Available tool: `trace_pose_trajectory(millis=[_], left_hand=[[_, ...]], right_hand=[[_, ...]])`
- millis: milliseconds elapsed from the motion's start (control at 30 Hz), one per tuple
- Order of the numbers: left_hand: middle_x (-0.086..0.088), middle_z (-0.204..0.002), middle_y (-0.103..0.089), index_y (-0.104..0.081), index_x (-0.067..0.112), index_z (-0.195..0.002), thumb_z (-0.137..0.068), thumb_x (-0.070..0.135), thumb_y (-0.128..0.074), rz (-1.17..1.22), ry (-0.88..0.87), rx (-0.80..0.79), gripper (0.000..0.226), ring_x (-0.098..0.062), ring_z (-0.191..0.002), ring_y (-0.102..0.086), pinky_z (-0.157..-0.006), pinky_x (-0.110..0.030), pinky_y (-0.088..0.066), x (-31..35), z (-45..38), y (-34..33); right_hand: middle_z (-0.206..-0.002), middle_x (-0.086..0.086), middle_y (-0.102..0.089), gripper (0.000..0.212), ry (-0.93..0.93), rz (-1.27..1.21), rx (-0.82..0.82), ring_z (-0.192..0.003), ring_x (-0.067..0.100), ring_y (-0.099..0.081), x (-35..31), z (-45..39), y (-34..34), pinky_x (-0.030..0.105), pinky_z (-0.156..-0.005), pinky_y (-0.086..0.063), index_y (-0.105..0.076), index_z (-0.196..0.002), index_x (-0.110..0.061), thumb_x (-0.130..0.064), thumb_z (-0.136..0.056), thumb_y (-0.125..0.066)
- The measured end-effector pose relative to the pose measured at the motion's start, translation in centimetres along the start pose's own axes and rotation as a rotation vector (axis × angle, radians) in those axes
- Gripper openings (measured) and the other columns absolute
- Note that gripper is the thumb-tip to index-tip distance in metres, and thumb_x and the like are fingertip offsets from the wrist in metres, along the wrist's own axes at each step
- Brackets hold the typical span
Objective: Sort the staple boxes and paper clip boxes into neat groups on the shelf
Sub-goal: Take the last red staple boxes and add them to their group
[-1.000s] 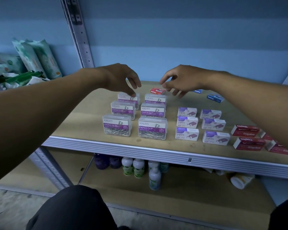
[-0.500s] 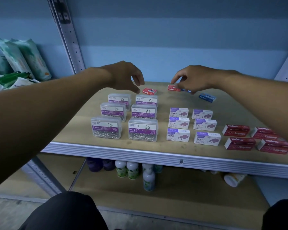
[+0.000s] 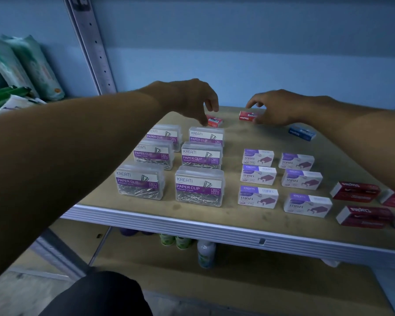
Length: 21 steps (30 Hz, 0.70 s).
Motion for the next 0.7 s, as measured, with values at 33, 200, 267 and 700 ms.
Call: trace_pose_trajectory(millis=[33, 200, 267, 700], left_hand=[[0.004, -0.130, -0.061, -0.063, 0.023, -0.125, -0.080, 0.026, -0.079, -0.002, 0.003, -0.004, 0.048, -0.010, -0.099, -0.057, -0.087, -0.024, -0.039, 0.0, -0.3, -0.1], [0.003, -0.149, -0.046, -0.049, 0.028, -0.143, -0.092, 0.024, -0.065, -0.096, 0.029, -0.125, 0.053, -0.019, -0.134, -0.047, -0.108, -0.034, -0.033, -0.3, -1.7, -0.8], [0.003, -0.147, -0.049, -0.050, 0.028, -0.143, -0.094, 0.019, -0.062, -0.115, 0.011, -0.156, 0.051, -0.019, -0.130, -0.050, -0.106, -0.033, -0.035, -0.3, -2.0, -0.9], [0.003, -0.108, -0.074, -0.074, 0.025, -0.111, -0.083, 0.016, -0.075, -0.103, -0.014, -0.081, 0.029, -0.020, -0.100, -0.069, -0.095, -0.035, -0.052, 1.3, -2.1, -1.0]], right_hand=[[-0.150, 0.005, -0.049, 0.050, -0.002, 0.010, -0.002, -0.134, 0.027, -0.047, 0.0, -0.4, -0.2, 0.039, -0.104, -0.039, -0.051, -0.140, -0.031, -0.039, -0.094, -0.065], [-0.151, 0.005, -0.048, 0.051, -0.001, 0.050, -0.023, -0.134, 0.028, -0.046, -0.1, -1.5, -0.9, 0.042, -0.106, -0.042, -0.048, -0.144, -0.030, -0.036, -0.096, -0.062], [-0.148, 0.005, -0.050, 0.047, 0.002, 0.048, -0.026, -0.132, 0.028, -0.047, -0.3, -1.6, -1.0, 0.041, -0.104, -0.043, -0.050, -0.142, -0.029, -0.034, -0.096, -0.061], [-0.120, 0.000, -0.063, 0.019, 0.024, -0.028, 0.111, -0.110, 0.022, -0.057, -0.8, -0.7, -1.6, 0.044, -0.095, -0.051, -0.064, -0.096, -0.030, -0.020, -0.085, -0.075]])
Point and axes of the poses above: each hand's wrist, its own z-axis away from the middle knuckle, its own y-axis out of the back of the hand, x = y × z, the point moved 1 cm from there along -z, towards the middle knuckle
